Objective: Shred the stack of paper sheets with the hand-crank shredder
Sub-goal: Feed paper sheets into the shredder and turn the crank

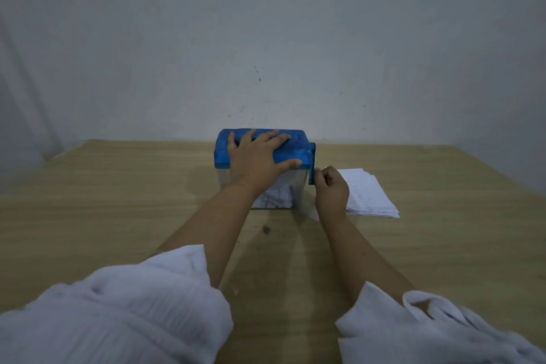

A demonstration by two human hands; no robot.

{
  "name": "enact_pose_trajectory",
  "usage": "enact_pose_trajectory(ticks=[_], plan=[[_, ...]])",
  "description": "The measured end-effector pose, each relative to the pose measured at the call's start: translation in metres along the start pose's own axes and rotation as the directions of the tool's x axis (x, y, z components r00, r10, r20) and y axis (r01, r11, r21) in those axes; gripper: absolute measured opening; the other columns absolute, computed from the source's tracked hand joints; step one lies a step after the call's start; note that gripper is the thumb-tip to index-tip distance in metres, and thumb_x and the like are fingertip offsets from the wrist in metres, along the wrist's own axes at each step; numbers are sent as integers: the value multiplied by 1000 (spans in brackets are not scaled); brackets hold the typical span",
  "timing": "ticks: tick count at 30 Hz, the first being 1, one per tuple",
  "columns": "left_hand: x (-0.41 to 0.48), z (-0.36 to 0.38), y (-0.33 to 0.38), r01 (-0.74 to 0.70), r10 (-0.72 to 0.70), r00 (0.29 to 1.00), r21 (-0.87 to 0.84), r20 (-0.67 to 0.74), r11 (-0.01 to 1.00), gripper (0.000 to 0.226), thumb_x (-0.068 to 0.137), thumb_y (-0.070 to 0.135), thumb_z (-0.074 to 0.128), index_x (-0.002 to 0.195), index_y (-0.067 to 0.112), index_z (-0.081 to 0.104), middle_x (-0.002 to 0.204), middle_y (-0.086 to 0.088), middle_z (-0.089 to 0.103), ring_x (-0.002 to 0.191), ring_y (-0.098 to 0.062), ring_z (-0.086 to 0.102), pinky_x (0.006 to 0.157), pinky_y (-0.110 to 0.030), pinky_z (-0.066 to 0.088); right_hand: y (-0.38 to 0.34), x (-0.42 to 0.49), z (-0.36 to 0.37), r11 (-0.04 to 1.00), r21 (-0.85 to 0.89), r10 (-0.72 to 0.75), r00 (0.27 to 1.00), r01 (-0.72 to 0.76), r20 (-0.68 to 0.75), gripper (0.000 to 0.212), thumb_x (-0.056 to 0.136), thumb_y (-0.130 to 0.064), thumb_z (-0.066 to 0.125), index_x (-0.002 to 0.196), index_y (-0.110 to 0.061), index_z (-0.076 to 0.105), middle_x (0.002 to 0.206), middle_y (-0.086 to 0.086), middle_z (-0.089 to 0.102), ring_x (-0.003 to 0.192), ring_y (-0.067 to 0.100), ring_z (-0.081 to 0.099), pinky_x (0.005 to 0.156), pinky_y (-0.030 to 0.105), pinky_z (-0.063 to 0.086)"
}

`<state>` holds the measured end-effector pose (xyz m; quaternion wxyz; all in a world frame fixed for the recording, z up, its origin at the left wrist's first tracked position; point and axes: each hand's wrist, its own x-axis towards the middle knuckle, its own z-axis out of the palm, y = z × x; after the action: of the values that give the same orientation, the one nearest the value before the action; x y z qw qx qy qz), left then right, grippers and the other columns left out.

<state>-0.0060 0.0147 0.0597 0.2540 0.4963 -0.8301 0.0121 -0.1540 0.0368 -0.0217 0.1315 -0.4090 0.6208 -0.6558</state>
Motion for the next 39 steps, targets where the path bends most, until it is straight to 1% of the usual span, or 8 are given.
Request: enact_pose_trajectory(ticks=[7, 13, 22, 25, 28, 31, 35, 39], plan=[[0, -1, 2, 13, -13, 1000, 16, 8, 1000, 64, 83, 69, 42, 141, 42, 35, 151, 16, 30, 141, -22, 19, 115, -53, 1, -47, -10, -11, 965, 192, -147, 975, 178, -164, 33, 93, -7, 52, 62, -10, 40, 56, -2, 35, 52, 1, 31, 51, 17, 27], [-1, 2, 2, -8, 9, 1000, 43, -16, 999, 64, 83, 70, 41, 141, 42, 35, 151, 16, 30, 141, -21, 20, 115, -51, 3, -79, 26, -10, 939, 224, -234, 963, 259, -132, 29, 93, -24, 57, 70, -9, 52, 61, 0, 48, 55, 3, 40, 55, 13, 34], [1, 6, -1, -36, 41, 997, 79, -62, 996, 64, 83, 71, 38, 141, 43, 34, 150, 16, 32, 140, -21, 22, 115, -48, 4, -81, 98, 10, 959, -61, -277, 960, 279, 26, 45, 93, -32, 57, 59, -7, 42, 57, 11, 36, 52, 12, 30, 48, 17, 27], [1, 7, -1, -41, 46, 996, 75, -70, 996, 64, 83, 71, 38, 140, 43, 34, 150, 16, 32, 140, -21, 21, 114, -47, 5, -75, 103, 13, 962, -179, -194, 977, 208, 93, 44, 96, -34, 51, 64, -2, 52, 55, 4, 42, 53, 12, 37, 49, 14, 31], [1, 6, -1, -42, 49, 996, 89, -70, 995, 65, 83, 72, 37, 141, 43, 33, 150, 16, 32, 140, -20, 21, 114, -46, 5, -61, 100, 12, 895, -416, -59, 967, 160, 246, 47, 100, -33, 41, 83, 4, 65, 78, 14, 60, 75, 27, 54, 65, 27, 33], [1, 6, -3, -35, 42, 997, 98, -66, 995, 65, 83, 71, 37, 141, 43, 33, 150, 15, 32, 140, -20, 21, 114, -46, 5, -34, 77, 10, 809, -584, 135, 945, 68, 297, 42, 99, -19, 41, 62, -4, 55, 72, 10, 57, 74, 28, 49, 58, 29, 29], [1, 9, -1, -46, 54, 996, 111, -74, 993, 66, 83, 72, 36, 141, 42, 33, 150, 15, 32, 140, -19, 22, 114, -46, 6, -7, 44, 2, 909, -411, 192, 947, -73, 256, 42, 99, -29, 41, 68, -5, 55, 58, 1, 50, 58, 19, 45, 55, 28, 31], [-2, 16, -3, -38, 57, 991, 157, -122, 987, 65, 86, 68, 30, 142, 35, 35, 148, 9, 37, 139, -21, 27, 114, -47, 6, -10, 29, -3, 902, -431, 120, 952, 13, 281, 50, 101, -35, 35, 63, -8, 55, 63, 1, 56, 54, 11, 44, 55, 25, 32]])
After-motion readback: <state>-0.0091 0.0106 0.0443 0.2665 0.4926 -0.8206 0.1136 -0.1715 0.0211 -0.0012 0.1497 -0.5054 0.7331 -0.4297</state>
